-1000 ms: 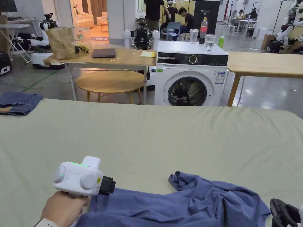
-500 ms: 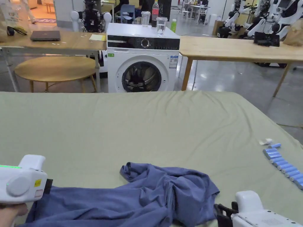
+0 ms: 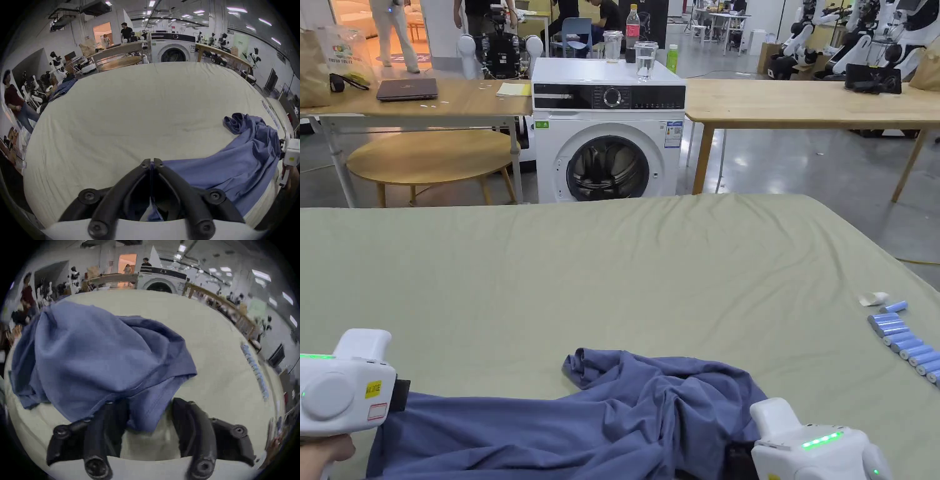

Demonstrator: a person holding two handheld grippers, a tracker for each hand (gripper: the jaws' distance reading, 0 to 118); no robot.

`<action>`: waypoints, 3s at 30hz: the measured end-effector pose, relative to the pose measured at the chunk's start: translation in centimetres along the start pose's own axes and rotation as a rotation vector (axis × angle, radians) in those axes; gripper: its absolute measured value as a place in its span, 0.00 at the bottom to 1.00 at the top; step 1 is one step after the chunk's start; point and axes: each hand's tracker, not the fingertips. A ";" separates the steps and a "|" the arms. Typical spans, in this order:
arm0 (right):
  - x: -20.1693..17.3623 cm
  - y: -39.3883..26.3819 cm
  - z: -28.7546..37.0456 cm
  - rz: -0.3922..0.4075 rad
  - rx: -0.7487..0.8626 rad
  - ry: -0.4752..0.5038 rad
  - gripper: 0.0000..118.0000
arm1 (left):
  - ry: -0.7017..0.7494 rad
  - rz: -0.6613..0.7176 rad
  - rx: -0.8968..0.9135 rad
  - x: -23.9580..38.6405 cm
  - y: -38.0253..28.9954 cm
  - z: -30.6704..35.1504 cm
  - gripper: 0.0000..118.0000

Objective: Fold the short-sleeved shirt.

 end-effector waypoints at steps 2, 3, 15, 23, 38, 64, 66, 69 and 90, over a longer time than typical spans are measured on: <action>-0.6 0.2 1.1 0.104 0.025 -0.078 0.00 | 0.018 -0.008 0.006 0.2 -0.1 0.4 0.00; -1.0 0.2 1.4 0.147 0.041 -0.090 0.00 | 0.030 -0.013 0.019 0.1 -0.1 0.6 0.00; -0.8 8.9 15.8 0.013 0.351 -0.141 0.00 | 0.190 -0.096 0.197 -3.4 3.2 11.4 0.00; 0.1 18.4 24.7 -0.004 0.548 -0.224 0.00 | 0.331 -0.066 0.347 -7.9 7.6 19.4 0.00; 0.4 32.5 34.8 -0.127 0.839 -0.269 0.00 | 0.394 0.021 0.646 -10.3 21.0 29.1 0.00; 3.6 12.6 24.3 -0.136 0.640 -0.265 0.00 | 0.234 -0.033 0.504 -5.9 -0.2 21.0 0.00; 3.1 7.9 24.6 -0.115 0.617 -0.264 0.00 | 0.203 -0.021 0.482 -5.3 -5.4 21.7 0.00; 2.0 0.2 23.2 -0.045 0.488 -0.239 0.00 | 0.190 -0.050 0.355 -4.1 -13.7 21.0 0.00; -9.6 -7.8 29.2 0.008 0.649 -0.076 0.95 | 0.150 -0.028 0.596 4.1 -20.4 25.4 0.93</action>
